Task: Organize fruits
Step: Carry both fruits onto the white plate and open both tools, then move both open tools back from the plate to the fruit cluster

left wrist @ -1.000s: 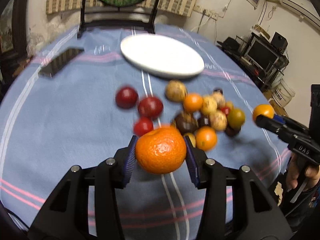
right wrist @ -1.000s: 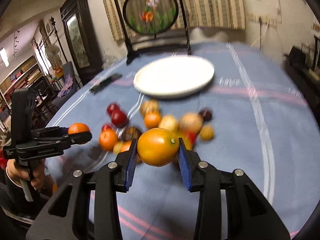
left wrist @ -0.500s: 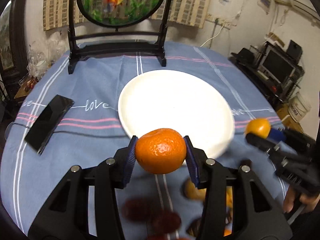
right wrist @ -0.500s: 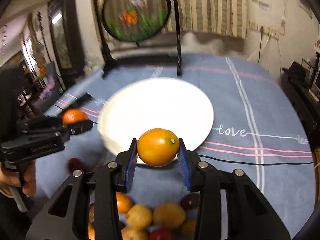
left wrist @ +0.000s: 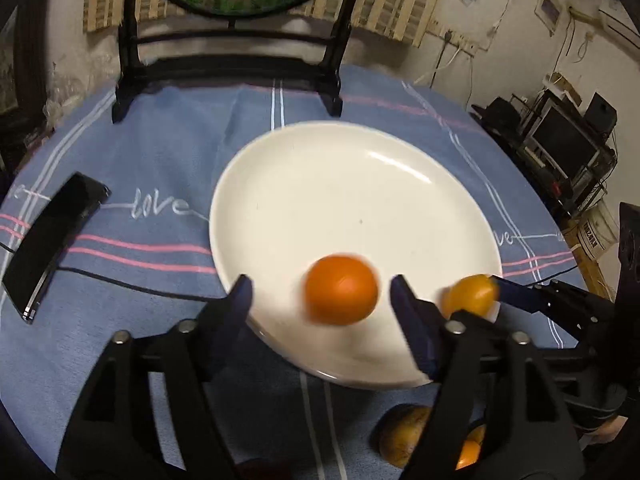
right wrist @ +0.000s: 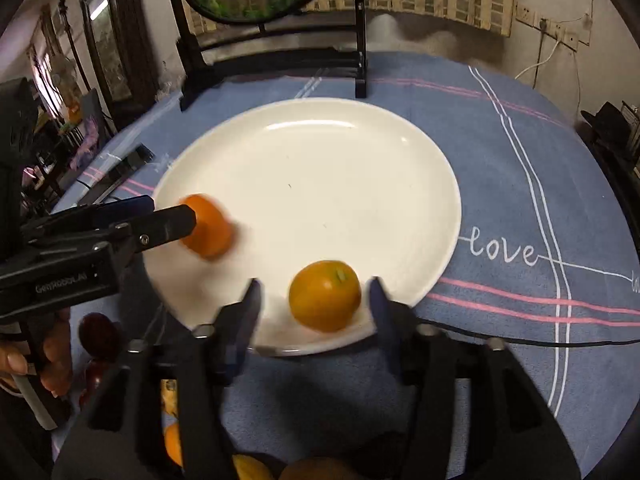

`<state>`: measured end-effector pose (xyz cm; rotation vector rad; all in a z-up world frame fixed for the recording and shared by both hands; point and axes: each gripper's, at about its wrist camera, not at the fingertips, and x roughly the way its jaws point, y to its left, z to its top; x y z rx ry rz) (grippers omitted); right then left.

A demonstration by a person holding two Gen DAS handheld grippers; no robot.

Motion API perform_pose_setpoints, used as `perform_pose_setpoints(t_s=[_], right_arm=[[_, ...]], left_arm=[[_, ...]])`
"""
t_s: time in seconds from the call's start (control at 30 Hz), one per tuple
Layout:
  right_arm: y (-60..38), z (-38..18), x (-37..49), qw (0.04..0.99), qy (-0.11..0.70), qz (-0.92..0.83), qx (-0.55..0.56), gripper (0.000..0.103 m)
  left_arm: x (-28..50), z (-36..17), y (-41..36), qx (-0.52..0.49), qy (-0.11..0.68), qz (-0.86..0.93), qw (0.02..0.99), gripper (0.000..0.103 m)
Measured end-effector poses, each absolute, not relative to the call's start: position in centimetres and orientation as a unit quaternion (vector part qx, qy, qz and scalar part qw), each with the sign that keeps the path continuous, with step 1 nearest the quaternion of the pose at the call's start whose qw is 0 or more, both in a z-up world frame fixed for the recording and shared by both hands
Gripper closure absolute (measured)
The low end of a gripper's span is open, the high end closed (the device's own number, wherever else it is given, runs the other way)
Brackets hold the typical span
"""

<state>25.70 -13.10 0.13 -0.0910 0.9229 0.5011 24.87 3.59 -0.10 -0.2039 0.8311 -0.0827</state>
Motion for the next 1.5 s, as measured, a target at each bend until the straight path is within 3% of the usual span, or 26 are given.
perform_pose_setpoints(t_s=[0.37, 0.53, 0.97, 1.5], right_arm=[[-17.3, 3.2, 21.8, 0.894, 0.396, 0.21, 0.002, 0.037], [-20.8, 4.1, 17.9, 0.91, 0.371, 0.184, 0.022, 0.031], [-23.7, 1.5, 10.7, 0.899, 0.398, 0.178, 0.036, 0.031], [-23.3, 0.1, 6.7, 0.89, 0.41, 0.199, 0.015, 0.031]], left_arm=[[22.3, 0.9, 3.4, -0.07, 0.376, -0.029, 0.924, 0.019], [19.5, 0.6, 4.5, -0.08, 0.38, -0.016, 0.921, 0.014], [9.6, 0.8, 3.1, -0.056, 0.389, -0.006, 0.92, 0.009], [4.3, -1.4, 2.3, -0.074, 0.424, -0.009, 0.903, 0.009]])
